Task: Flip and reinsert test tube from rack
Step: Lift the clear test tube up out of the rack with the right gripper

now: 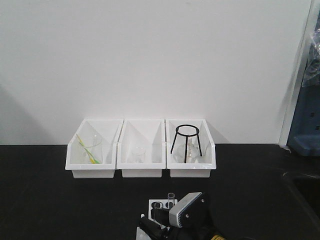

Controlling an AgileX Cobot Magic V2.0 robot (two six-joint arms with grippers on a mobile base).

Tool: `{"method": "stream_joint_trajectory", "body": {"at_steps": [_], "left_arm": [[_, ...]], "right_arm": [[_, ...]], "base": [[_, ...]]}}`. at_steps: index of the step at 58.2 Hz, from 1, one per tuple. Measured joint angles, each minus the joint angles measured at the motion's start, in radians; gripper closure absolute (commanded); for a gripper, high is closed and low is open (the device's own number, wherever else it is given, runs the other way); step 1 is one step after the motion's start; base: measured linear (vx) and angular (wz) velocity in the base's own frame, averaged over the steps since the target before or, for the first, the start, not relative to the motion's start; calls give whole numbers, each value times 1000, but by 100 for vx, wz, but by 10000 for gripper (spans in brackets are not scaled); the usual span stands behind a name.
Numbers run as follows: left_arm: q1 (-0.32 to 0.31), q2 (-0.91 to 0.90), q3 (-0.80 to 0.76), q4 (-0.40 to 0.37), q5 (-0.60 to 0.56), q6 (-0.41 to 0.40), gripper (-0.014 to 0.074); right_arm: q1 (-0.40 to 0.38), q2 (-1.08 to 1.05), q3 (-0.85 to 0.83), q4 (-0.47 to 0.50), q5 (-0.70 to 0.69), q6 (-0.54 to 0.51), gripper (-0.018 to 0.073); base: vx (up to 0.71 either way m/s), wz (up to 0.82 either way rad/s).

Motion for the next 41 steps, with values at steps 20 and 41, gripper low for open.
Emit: {"method": "stream_joint_trajectory", "body": {"at_steps": [20,41], "left_arm": [[0,0,0,0,0,0,602],[0,0,0,0,0,0,602]], "right_arm": [[0,-319,-65,-7,168,47,573],[0,-561,-251,-451,713,-483,569]], "base": [[0,0],[0,0]]}}
